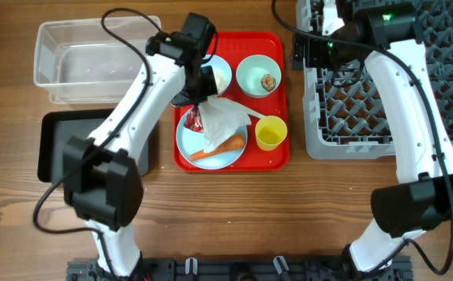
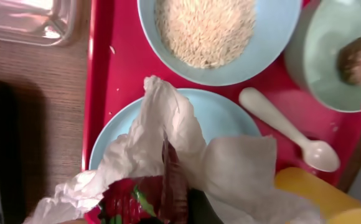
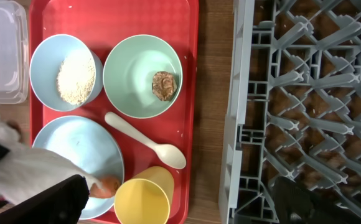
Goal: Sort waste into correct bins and load items into the dishwasher rack
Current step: 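Carry the tissue and wrapper into the clear plastic bin, release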
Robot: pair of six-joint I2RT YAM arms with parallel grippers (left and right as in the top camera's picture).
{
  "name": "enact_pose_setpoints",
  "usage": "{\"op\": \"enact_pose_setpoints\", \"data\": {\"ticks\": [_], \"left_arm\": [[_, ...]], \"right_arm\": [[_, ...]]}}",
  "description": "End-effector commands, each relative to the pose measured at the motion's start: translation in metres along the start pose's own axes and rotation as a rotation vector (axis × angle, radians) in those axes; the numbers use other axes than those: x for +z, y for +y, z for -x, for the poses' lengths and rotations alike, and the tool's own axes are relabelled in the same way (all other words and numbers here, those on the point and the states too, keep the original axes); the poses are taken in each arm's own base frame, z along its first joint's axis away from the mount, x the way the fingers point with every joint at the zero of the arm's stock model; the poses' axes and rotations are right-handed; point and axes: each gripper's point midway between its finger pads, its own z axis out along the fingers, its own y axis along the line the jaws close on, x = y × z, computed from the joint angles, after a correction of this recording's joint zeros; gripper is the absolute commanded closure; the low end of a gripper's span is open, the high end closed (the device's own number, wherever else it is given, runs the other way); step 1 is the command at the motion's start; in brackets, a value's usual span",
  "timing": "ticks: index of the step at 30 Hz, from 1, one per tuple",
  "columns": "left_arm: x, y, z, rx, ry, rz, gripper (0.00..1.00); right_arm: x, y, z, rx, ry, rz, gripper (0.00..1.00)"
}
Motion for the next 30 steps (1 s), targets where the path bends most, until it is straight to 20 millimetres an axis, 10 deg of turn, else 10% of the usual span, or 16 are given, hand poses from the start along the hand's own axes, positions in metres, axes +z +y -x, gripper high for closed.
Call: {"op": "enact_pose_setpoints", "data": {"ticks": [1,8,12,14,16,17,24,25,27,28,29,30], "left_arm": [[-0.059,0.036,0.047,-0.099,-0.198,-0.04,0.96],[-0.095,0.177,0.152,-0.527,-0.543,0.021,0.96],[-0.058,0.219,0.191,-0.628,-0.6,0.017,0.96],[-0.026,0.223,0.192,-0.631,-0.556,0.037,0.71],[-0.008,0.226,0.19,-0.632,-0.521,0.051,0.01],[-0.003,0.226,0.189,-0.632,-0.512,0.055,0.0],[-0.067,0.203,0.194,-0.412,-0.598,-0.01,0.03],[-0.071,0.201,0.191,-0.38,-0.592,-0.014,0.17],[-0.068,0.201,0.184,-0.383,-0.562,-0.007,0.77],[-0.065,0.202,0.181,-0.385,-0.546,-0.001,0.87],[-0.063,0.202,0.179,-0.386,-0.535,0.001,0.76],[-0.063,0.202,0.179,-0.385,-0.535,0.001,0.0]], "right_arm": [[-0.006,-0.002,0.004,0.012,-0.026,-0.012,0.04],[-0.006,-0.002,0.004,0.013,-0.024,-0.013,0.04],[-0.006,-0.001,0.009,0.037,-0.045,-0.008,0.05],[-0.006,-0.001,0.008,0.037,-0.04,-0.009,0.05],[-0.006,-0.001,0.006,0.038,-0.033,-0.01,0.05],[-0.006,-0.001,0.006,0.037,-0.033,-0.01,0.05],[-0.006,-0.001,0.006,0.037,-0.033,-0.011,0.05],[-0.006,-0.001,0.006,0.037,-0.033,-0.011,0.05],[-0.006,-0.001,0.006,0.037,-0.032,-0.011,0.05],[-0.006,-0.001,0.006,0.037,-0.032,-0.011,0.05],[-0.006,-0.001,0.006,0.037,-0.031,-0.011,0.05],[-0.006,-0.001,0.005,0.037,-0.03,-0.011,0.05]]}}
